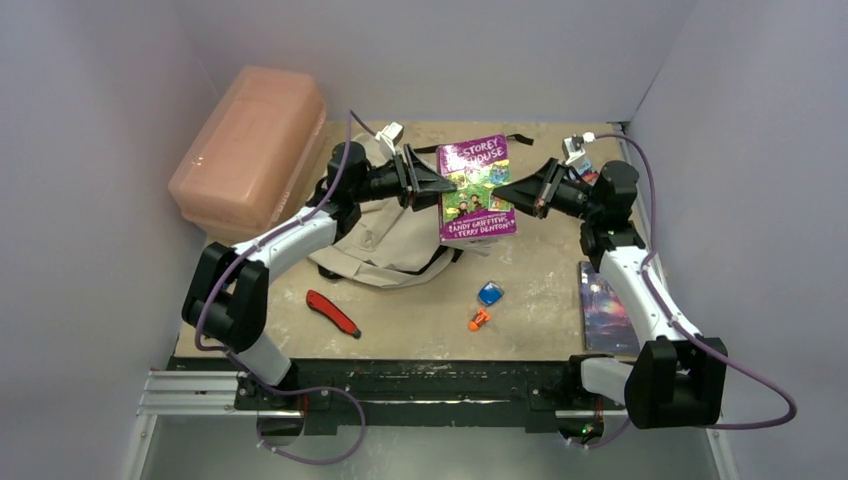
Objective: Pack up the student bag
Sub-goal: Pick up the book from the center of the board.
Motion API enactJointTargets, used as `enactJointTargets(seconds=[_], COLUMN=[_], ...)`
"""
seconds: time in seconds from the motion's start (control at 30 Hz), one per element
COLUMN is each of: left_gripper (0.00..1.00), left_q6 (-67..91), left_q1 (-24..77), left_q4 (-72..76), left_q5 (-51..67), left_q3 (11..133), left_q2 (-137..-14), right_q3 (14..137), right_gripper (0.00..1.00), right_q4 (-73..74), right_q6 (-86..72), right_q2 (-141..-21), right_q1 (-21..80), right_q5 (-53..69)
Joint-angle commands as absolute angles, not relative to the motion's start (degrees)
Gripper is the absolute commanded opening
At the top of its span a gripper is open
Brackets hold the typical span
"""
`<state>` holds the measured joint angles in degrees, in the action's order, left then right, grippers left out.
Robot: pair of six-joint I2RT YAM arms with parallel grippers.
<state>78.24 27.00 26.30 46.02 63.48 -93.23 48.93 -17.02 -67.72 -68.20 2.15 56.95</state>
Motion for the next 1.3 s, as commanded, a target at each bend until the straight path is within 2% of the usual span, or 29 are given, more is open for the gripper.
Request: enactJointTargets(seconds=[0.0, 0.03, 0.13, 0.23, 0.27, 0.3, 0.4, 0.5, 0.63, 0.7, 0.77, 0.9, 1.07, 1.27], left_gripper=[0.41, 0.38, 0.19, 0.1, 0.02, 0.0, 0.0, 0.0, 0.0, 0.0, 0.0, 0.0, 0.0, 0.0], left_q6=[76.0, 74.6, 69.0, 63.9, 62.5, 61.5, 60.3, 60.4, 62.1, 63.7, 65.1, 66.3, 67.9, 67.6], left_q1=[27.1, 27.1, 26.8, 25.7, 25.2, 24.6, 22.6, 20.9, 19.8, 19.2, 18.7, 18.2, 18.0, 17.5], left_q4=[26.6, 24.1, 15.4, 6.9, 4.8, 2.4, -6.2, -20.0, -32.5, -36.2, -37.9, -37.9, -36.5, -37.5], left_q5=[46.7, 46.4, 44.1, 41.6, 40.7, 39.9, 38.0, 34.8, 34.4, 34.4, 34.8, 35.7, 37.3, 36.7], left_q3=[64.3, 64.8, 66.2, 67.8, 68.2, 68.4, 69.3, 72.6, 77.3, 78.3, 78.6, 77.5, 75.4, 75.3], left_q2=[-92.5, -92.1, -90.0, -87.3, -86.3, -85.3, -82.6, -81.3, -81.5, -81.6, -81.6, -81.7, -81.4, -80.3], right_q3=[49.4, 49.2, 49.0, 55.4, 58.2, 60.1, 62.8, 65.1, 64.7, 64.8, 64.6, 65.7, 67.8, 67.1], right_gripper=[0.0, 0.0, 0.02, 0.4, 0.51, 0.6, 0.81, 0.98, 0.99, 0.99, 0.99, 0.99, 0.99, 0.98], right_q4=[-23.9, -23.9, -22.4, -0.8, 8.5, 15.0, 24.9, 27.7, 21.8, 19.2, 16.5, 13.1, 11.0, 7.3], right_q6=[-69.6, -69.5, -67.0, -49.3, -42.9, -37.4, -28.3, -20.1, -13.1, -8.6, -3.7, 3.6, 11.1, 13.3], right_q2=[-68.0, -68.1, -68.0, -68.0, -68.0, -67.8, -66.4, -64.6, -61.3, -60.5, -60.6, -64.5, -72.0, -79.0], right_q1=[3.4, 3.4, 3.3, 3.3, 3.4, 3.4, 3.9, 10.1, 23.8, 34.5, 44.7, 58.5, 68.2, 72.0], right_q5=[58.2, 58.1, 57.1, 50.2, 45.4, 40.4, 27.0, 14.6, 9.4, 4.6, -0.9, -14.3, -27.1, -43.0])
